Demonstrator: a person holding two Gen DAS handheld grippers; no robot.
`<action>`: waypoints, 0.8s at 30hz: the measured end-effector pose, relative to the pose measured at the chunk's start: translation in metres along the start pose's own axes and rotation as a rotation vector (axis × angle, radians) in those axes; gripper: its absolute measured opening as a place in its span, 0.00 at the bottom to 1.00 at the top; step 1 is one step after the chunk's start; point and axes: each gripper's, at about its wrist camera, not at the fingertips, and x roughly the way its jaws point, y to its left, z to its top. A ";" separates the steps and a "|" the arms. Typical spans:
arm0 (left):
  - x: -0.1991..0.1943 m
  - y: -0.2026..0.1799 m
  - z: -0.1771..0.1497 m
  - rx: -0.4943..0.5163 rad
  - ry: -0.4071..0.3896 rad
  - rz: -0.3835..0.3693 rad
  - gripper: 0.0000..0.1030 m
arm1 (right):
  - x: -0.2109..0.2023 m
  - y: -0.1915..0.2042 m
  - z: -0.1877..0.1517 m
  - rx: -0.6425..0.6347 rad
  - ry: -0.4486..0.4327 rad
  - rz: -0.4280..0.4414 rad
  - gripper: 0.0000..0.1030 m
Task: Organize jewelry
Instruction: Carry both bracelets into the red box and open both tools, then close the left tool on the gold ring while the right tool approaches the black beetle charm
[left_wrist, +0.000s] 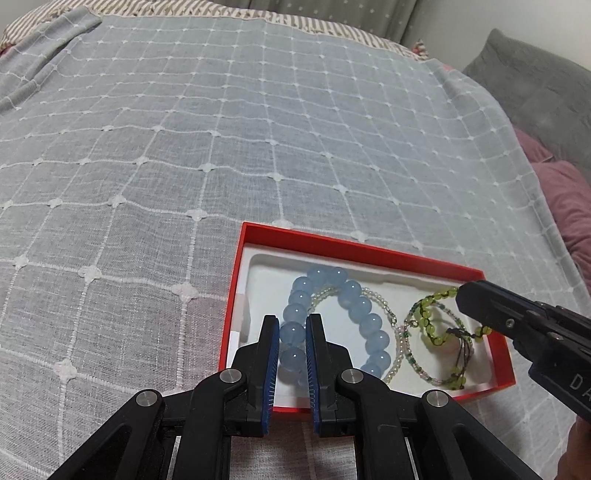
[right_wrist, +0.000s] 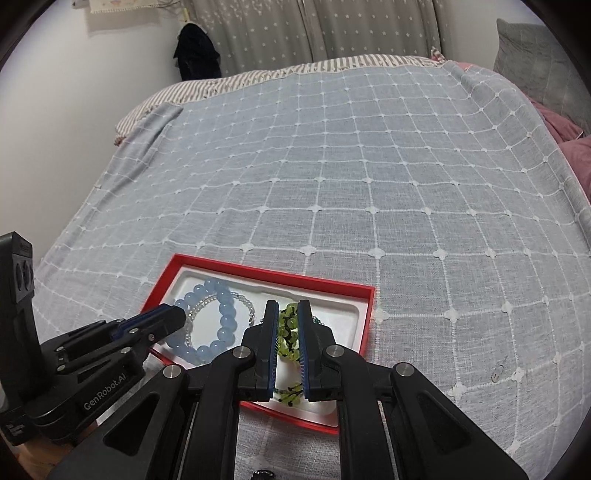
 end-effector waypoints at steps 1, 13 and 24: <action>-0.001 -0.001 0.000 0.005 0.000 0.002 0.10 | -0.001 0.000 0.000 -0.001 0.001 0.001 0.12; -0.024 -0.011 -0.006 0.053 -0.007 0.029 0.43 | -0.025 -0.004 -0.010 0.019 0.001 0.024 0.39; -0.052 -0.005 -0.021 0.095 -0.002 0.050 0.78 | -0.048 -0.003 -0.033 -0.001 0.026 -0.009 0.59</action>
